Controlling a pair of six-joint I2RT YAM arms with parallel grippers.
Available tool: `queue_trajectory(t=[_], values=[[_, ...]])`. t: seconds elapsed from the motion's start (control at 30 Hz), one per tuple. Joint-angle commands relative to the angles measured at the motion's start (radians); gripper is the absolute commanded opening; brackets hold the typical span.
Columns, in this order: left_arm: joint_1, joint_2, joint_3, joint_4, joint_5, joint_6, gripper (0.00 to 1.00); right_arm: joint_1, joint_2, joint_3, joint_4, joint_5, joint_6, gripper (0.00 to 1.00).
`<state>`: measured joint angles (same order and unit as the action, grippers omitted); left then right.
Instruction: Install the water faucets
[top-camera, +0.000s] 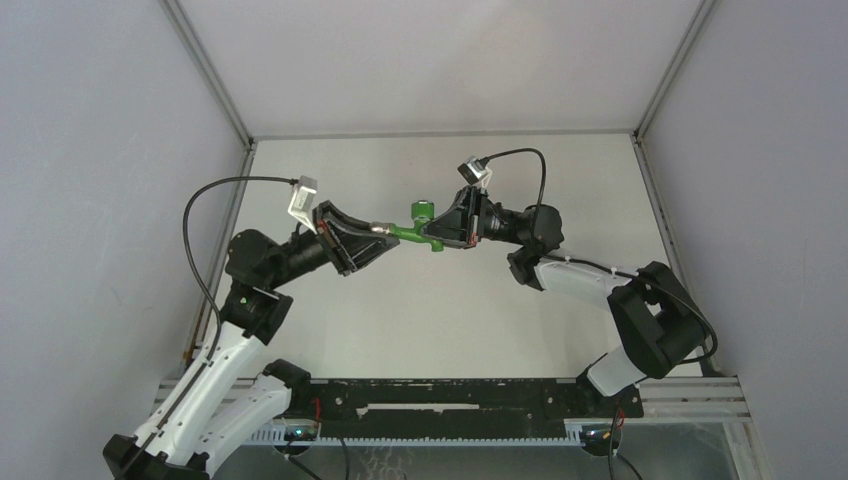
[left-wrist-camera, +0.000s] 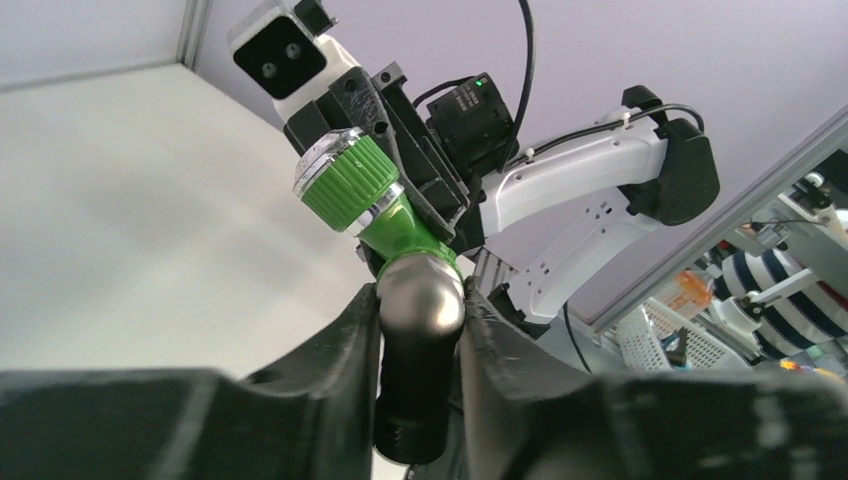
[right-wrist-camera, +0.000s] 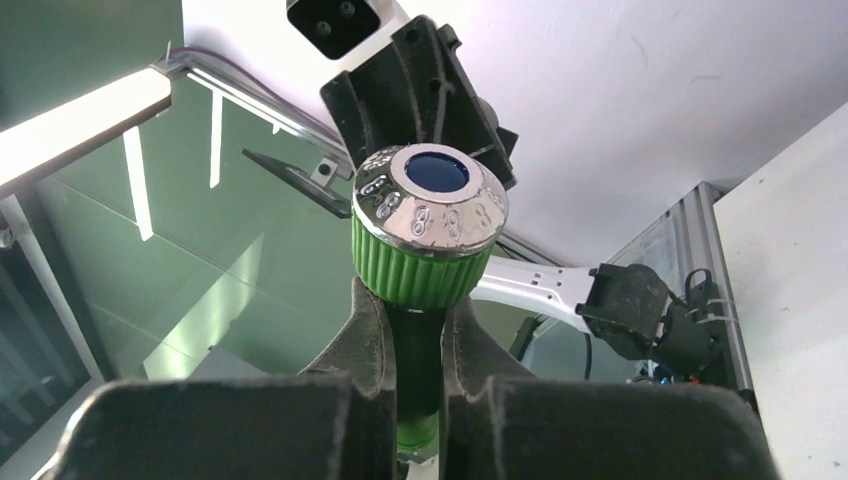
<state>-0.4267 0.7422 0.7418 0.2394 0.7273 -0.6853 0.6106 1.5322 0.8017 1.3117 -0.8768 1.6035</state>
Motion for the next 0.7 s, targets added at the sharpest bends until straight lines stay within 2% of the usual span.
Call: queue_trajectory(t=[0.0,0.03,0.1,0.23,0.67], values=[[0.003,0.023,0.112,-0.183,0.034,0.056,0.68,-0.028,-0.015,0.051,0.06,0.016,0.059,0.0],[0.003,0.024,0.136,-0.224,0.04,0.082,0.76,-0.039,-0.02,0.051,0.048,0.009,0.055,0.0],[0.003,0.02,0.169,-0.298,0.046,0.121,0.8,-0.053,-0.035,0.051,0.013,-0.004,0.041,0.0],[0.01,0.014,0.189,-0.353,0.067,0.147,0.79,-0.074,-0.046,0.051,-0.012,-0.028,0.036,0.0],[0.044,0.071,0.226,-0.332,0.046,0.091,0.78,-0.071,-0.037,0.059,0.013,-0.06,0.047,0.0]])
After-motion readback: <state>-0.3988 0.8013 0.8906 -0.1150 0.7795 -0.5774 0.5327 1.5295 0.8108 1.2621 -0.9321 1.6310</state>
